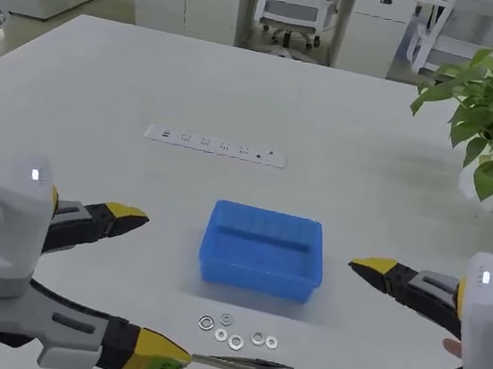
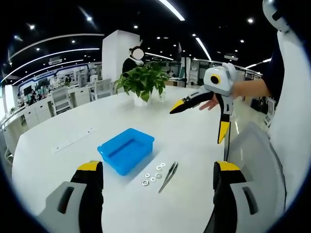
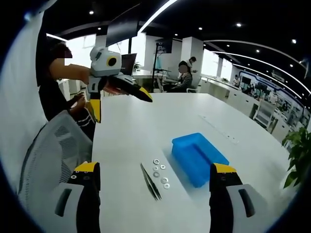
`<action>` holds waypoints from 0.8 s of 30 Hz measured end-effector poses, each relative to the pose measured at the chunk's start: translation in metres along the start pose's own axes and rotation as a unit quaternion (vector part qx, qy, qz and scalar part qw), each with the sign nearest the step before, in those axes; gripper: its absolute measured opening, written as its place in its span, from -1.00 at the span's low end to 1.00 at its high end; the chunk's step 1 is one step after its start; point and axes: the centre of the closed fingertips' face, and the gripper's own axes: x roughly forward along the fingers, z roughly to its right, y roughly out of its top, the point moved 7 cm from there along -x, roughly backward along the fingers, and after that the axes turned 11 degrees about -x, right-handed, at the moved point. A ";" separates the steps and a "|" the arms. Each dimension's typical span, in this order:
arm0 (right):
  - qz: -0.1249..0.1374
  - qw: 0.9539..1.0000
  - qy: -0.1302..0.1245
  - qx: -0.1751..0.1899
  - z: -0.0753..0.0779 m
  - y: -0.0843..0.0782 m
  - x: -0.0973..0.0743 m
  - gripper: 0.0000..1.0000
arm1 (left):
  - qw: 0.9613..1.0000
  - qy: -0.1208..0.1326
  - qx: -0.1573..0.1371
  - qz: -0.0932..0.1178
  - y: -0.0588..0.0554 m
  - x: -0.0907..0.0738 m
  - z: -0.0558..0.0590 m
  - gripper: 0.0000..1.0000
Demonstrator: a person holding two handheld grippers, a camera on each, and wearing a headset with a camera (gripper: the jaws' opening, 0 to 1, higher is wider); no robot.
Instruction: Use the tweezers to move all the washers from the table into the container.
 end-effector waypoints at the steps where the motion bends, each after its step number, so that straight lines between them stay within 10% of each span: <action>1: 0.000 1.000 0.001 0.000 0.000 0.000 0.000 0.87 | 1.000 0.000 0.000 0.000 0.000 0.000 0.000 0.99; 24: -0.004 1.000 -0.014 0.012 0.004 -0.006 0.001 0.84 | 1.000 -0.006 -0.001 -0.007 -0.001 0.007 -0.007 0.99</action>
